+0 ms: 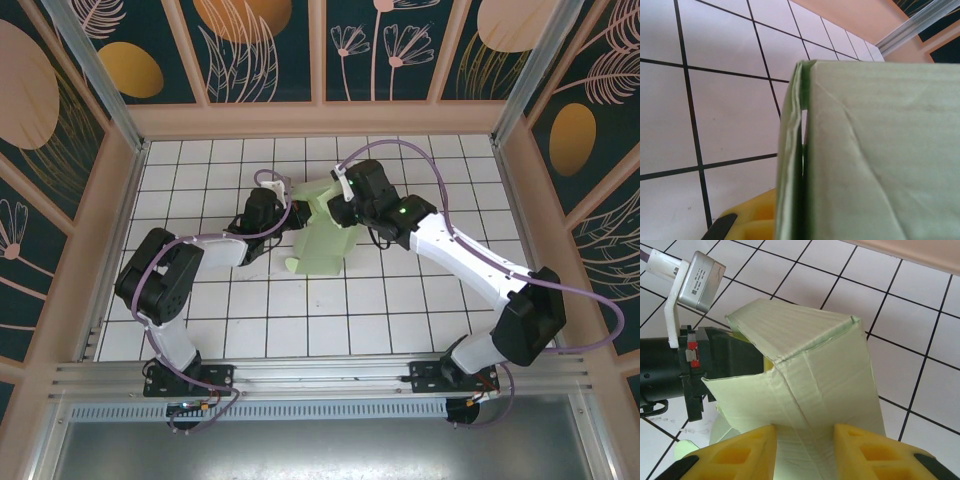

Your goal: Fold the paper box

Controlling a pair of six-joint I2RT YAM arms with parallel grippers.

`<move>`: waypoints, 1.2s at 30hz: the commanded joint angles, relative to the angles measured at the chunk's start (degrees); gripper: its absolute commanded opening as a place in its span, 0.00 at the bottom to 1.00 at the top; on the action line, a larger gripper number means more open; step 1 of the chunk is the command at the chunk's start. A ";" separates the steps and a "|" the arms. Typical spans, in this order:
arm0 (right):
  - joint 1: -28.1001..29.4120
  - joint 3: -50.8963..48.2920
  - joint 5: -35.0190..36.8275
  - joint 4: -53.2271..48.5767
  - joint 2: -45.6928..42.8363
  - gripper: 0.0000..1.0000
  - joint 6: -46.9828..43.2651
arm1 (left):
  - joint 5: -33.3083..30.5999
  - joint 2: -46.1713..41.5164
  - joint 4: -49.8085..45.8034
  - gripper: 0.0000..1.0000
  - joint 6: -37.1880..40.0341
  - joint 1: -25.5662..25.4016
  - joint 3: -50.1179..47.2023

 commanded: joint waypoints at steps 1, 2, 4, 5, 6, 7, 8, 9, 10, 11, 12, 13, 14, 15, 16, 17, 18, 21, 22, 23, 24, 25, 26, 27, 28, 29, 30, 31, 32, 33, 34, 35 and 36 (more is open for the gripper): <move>0.25 1.15 3.03 0.03 -0.18 0.38 -1.10 | 1.38 0.49 0.37 0.00 -0.75 -0.16 1.37; 0.22 1.21 3.31 -0.19 -0.11 0.40 -1.09 | 1.46 0.60 0.39 0.00 -0.84 -0.09 1.37; 0.34 1.44 3.16 -0.38 0.15 0.43 -1.25 | 1.55 0.79 0.31 0.00 -0.94 -0.11 1.47; 0.32 1.52 3.06 -0.46 0.30 0.43 -1.23 | 1.59 0.86 0.37 0.00 -1.06 -0.09 1.55; 0.32 1.70 3.26 -0.47 0.55 0.43 -1.25 | 1.73 0.91 0.37 0.00 -1.01 -0.17 1.56; 0.41 1.96 3.76 -0.73 0.94 0.41 -1.12 | 1.82 0.91 0.38 0.00 -1.07 -0.16 1.59; 0.42 2.28 4.37 -0.88 1.23 0.39 -1.02 | 1.82 0.93 0.37 0.00 -1.12 -0.17 1.55; 0.51 2.70 4.95 -1.22 1.71 0.37 -1.01 | 1.81 0.86 0.37 0.00 -1.08 -0.17 1.54; 0.56 3.17 5.46 -1.61 2.25 0.36 -1.09 | 1.83 0.78 0.38 0.00 -1.09 -0.13 1.46; 0.68 3.51 5.81 -1.92 2.66 0.35 -1.16 | 1.82 0.74 0.37 0.00 -1.03 -0.13 1.48; 0.90 3.82 6.31 -2.35 3.30 0.34 -1.30 | 1.85 0.79 0.37 0.00 -1.01 -0.09 1.47; 1.12 4.22 7.09 -2.64 3.81 0.34 -1.44 | 1.86 0.79 0.41 0.00 -1.03 -0.17 1.47; 1.38 4.51 8.07 -2.96 4.28 0.34 -1.52 | 1.95 0.72 0.41 0.00 -1.02 -0.17 1.48; 1.65 4.95 9.17 -3.33 4.91 0.34 -1.49 | 1.94 0.78 0.37 0.00 -1.00 -0.17 1.46; 1.90 5.44 10.24 -3.69 5.42 0.33 -1.52 | 1.91 0.73 0.28 0.00 -0.99 -0.14 1.37; 2.16 5.79 11.17 -4.01 5.85 0.32 -1.62 | 1.97 0.68 0.28 0.00 -0.93 -0.08 1.40; 2.38 6.07 12.40 -4.30 6.33 0.32 -1.71 | 1.98 0.68 0.33 0.00 -0.97 -0.15 1.45; 3.45 7.13 16.50 -5.31 7.88 0.31 -1.73 | 2.00 0.56 0.11 0.00 -0.97 -0.16 1.64; 3.88 7.48 18.11 -5.64 8.43 0.30 -1.79 | 2.00 0.62 0.02 0.00 -0.93 -0.13 1.64; 4.26 7.74 19.36 -5.83 8.89 0.29 -1.80 | 2.06 0.56 -0.05 0.00 -0.96 -0.10 1.75; 4.74 8.04 21.19 -6.02 9.43 0.28 -1.73 | 2.07 0.61 -0.07 0.00 -1.04 -0.16 1.73; 5.18 8.35 22.89 -6.28 10.00 0.27 -1.62 | 2.08 0.65 -0.07 0.00 -1.11 -0.17 1.86; 5.50 8.74 24.25 -6.61 10.52 0.26 -1.47 | 2.16 0.70 -0.07 0.00 -1.10 -0.16 1.82; 5.93 8.99 25.90 -6.87 11.06 0.25 -1.28 | 2.25 0.68 -0.07 0.00 -1.19 -0.15 1.82; 6.34 9.33 27.38 -7.13 11.49 0.24 -1.19 | 2.25 0.70 -0.07 0.00 -1.28 -0.12 1.81; 6.71 9.52 28.70 -7.27 11.89 0.23 -1.07 | 2.26 0.69 -0.07 0.00 -1.26 -0.16 1.86; 7.08 9.78 30.12 -7.43 12.30 0.22 -0.98 | 2.21 0.78 -0.16 0.00 -1.28 -0.16 1.87; 7.42 10.04 31.31 -7.66 12.62 0.21 -0.81 | 2.34 0.79 -0.16 0.00 -1.31 -0.12 1.90; 7.74 10.08 32.21 -7.83 12.93 0.19 -0.74 | 2.34 0.89 -0.18 0.00 -1.28 -0.13 2.01; 8.07 10.18 33.21 -7.99 13.15 0.18 -0.82 | 2.36 0.94 -0.21 0.00 -1.34 -0.16 1.98; 8.40 10.26 33.99 -8.17 13.58 0.16 -0.79 | 2.42 0.97 -0.18 0.00 -1.36 -0.17 2.09; 8.66 10.43 34.56 -8.55 13.96 0.14 -0.83 | 2.50 1.00 -0.16 0.00 -1.45 -0.13 2.08; 8.93 10.52 35.20 -8.76 14.38 0.11 -0.82 | 2.52 1.11 -0.15 0.00 -1.54 -0.15 2.08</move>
